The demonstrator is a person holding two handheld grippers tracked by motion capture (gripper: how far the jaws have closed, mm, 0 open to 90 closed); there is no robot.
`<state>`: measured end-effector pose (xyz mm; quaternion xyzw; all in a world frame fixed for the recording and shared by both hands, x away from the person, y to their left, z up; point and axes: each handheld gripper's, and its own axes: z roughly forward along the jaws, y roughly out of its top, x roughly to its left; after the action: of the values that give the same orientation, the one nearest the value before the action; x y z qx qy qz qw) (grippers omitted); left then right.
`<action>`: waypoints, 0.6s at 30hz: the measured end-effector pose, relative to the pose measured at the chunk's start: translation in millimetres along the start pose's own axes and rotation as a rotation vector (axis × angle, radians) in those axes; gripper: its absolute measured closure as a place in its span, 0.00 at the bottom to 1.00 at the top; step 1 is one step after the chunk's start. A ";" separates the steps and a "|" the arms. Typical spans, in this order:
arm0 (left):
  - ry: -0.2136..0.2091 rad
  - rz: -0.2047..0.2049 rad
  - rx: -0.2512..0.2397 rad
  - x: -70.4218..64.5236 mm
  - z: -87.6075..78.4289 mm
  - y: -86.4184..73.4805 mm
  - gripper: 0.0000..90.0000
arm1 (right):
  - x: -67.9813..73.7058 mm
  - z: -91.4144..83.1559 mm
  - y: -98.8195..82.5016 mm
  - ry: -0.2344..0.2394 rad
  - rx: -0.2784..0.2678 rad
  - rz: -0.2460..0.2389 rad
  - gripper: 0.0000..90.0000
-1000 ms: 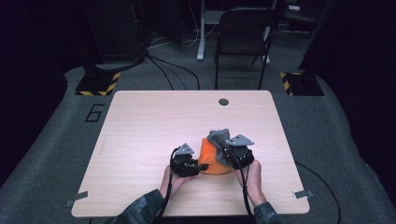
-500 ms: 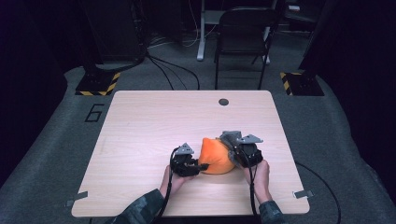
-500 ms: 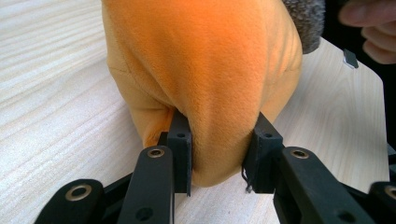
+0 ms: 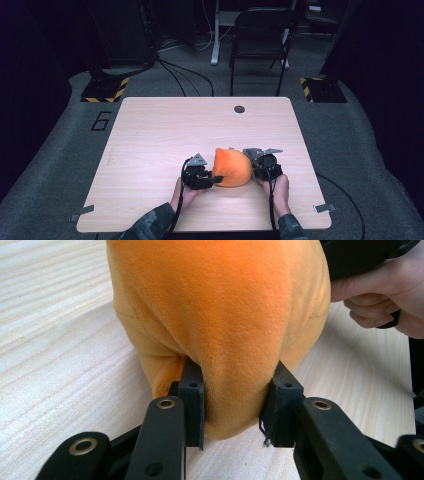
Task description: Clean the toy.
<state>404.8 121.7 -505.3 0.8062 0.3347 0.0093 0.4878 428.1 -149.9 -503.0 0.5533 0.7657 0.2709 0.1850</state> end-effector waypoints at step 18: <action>0.033 0.043 0.003 -3.8 -0.1 1.1 0.74 | 36.0 -102.3 37.9 0.247 -0.313 -0.012 0.83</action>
<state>402.4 119.3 -503.2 0.8138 0.3253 0.0323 0.4806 385.3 -128.1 -398.7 0.4760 0.7343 0.4511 0.1751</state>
